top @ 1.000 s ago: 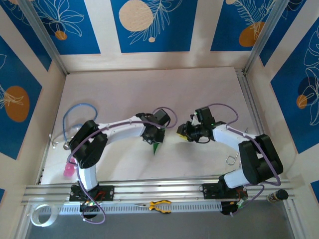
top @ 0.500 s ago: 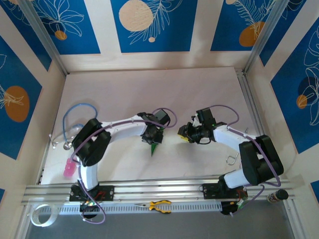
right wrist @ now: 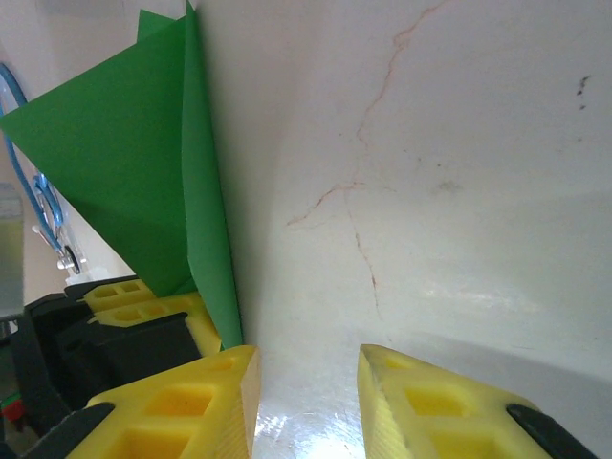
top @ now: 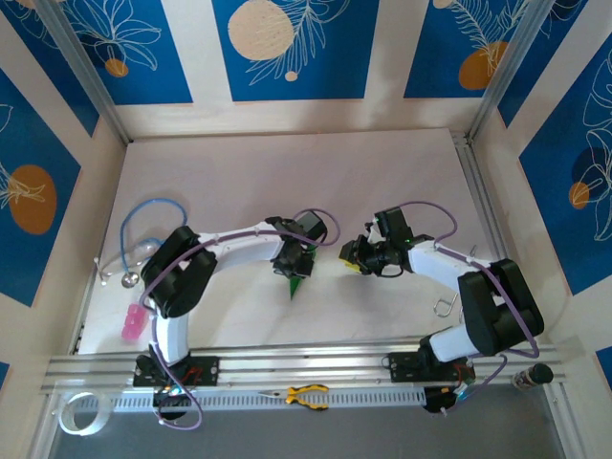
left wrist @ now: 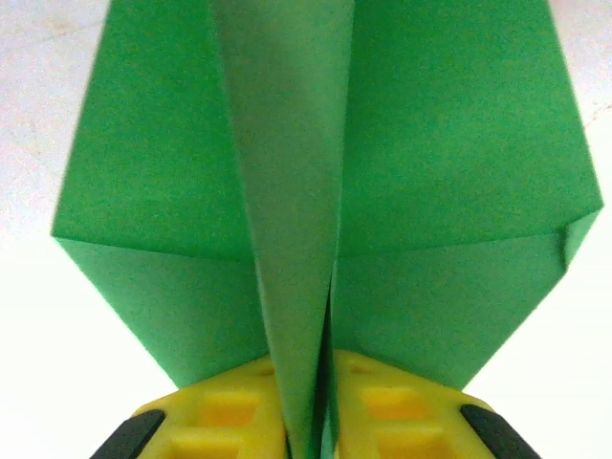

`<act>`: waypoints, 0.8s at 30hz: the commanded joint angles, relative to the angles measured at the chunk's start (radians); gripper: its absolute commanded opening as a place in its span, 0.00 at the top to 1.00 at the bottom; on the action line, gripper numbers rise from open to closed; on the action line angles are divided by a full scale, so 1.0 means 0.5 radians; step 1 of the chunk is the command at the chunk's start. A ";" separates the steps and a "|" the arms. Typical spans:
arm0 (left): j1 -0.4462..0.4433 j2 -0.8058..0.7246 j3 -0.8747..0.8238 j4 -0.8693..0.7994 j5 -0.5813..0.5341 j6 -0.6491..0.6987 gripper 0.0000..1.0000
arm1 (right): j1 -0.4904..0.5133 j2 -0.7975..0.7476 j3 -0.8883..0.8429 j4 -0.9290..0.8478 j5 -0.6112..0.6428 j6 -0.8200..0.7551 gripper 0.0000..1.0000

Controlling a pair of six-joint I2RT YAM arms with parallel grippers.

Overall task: Fold a paper plane with a square sheet of paper (pick it up from the middle)
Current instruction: Move a paper plane to the center of the table.

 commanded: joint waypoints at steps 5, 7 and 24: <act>0.016 0.034 -0.029 0.047 -0.022 -0.040 0.81 | 0.025 0.030 -0.001 -0.008 -0.050 0.020 0.67; 0.016 0.047 -0.035 0.054 -0.030 -0.049 0.81 | 0.024 0.034 -0.001 -0.006 -0.053 0.021 0.67; 0.013 0.097 -0.036 0.130 -0.135 -0.380 0.72 | 0.002 -0.010 -0.010 -0.010 -0.078 -0.006 0.67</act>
